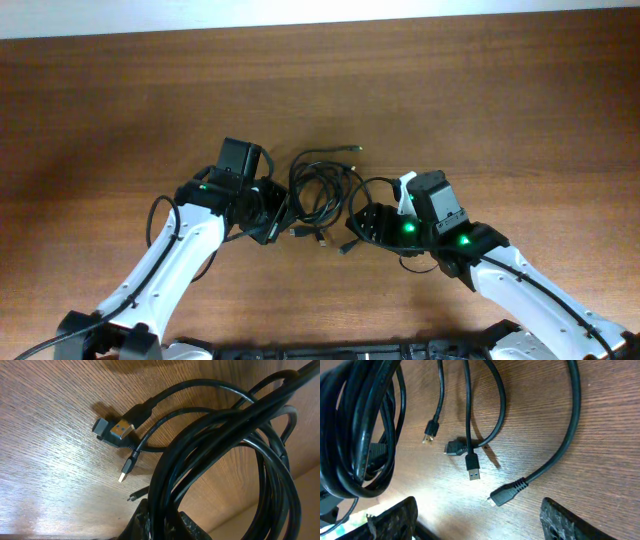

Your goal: Untangle cables

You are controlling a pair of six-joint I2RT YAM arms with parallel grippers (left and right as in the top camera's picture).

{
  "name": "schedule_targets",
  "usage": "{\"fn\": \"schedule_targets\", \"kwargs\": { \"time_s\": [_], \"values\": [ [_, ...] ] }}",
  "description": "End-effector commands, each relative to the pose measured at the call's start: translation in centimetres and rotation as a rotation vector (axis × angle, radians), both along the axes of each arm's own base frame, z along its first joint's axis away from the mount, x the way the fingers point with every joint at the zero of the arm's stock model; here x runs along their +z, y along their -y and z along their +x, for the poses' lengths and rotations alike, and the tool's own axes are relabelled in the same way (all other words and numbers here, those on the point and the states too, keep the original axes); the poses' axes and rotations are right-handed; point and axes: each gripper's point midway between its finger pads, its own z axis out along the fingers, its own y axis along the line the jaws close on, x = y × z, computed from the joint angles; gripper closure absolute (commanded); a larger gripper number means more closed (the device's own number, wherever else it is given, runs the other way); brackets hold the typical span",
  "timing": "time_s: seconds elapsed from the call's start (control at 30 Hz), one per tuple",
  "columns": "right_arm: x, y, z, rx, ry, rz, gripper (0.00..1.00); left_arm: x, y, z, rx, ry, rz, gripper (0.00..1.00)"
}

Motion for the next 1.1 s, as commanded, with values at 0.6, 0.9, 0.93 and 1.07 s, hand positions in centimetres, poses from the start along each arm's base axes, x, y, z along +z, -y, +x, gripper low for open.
{"fn": "schedule_targets", "kwargs": {
  "time_s": [0.6,0.9,0.93,1.07],
  "values": [
    [2.2,-3.9,1.0,0.119,0.3,-0.047,0.22,0.9,1.5,-0.9,0.161,-0.17,-0.14,1.0],
    [2.0,-6.1,-1.3,0.199,0.325,-0.071,0.23,0.5,0.9,-0.5,0.181,-0.154,-0.102,1.0],
    [1.9,-5.9,-1.0,0.179,0.341,-0.094,0.23,0.5,0.9,-0.5,0.181,-0.155,-0.103,1.0],
    [1.8,-4.8,0.4,0.104,0.378,-0.158,0.23,0.9,1.5,-0.9,0.163,-0.171,-0.14,1.0]
  ]
}}
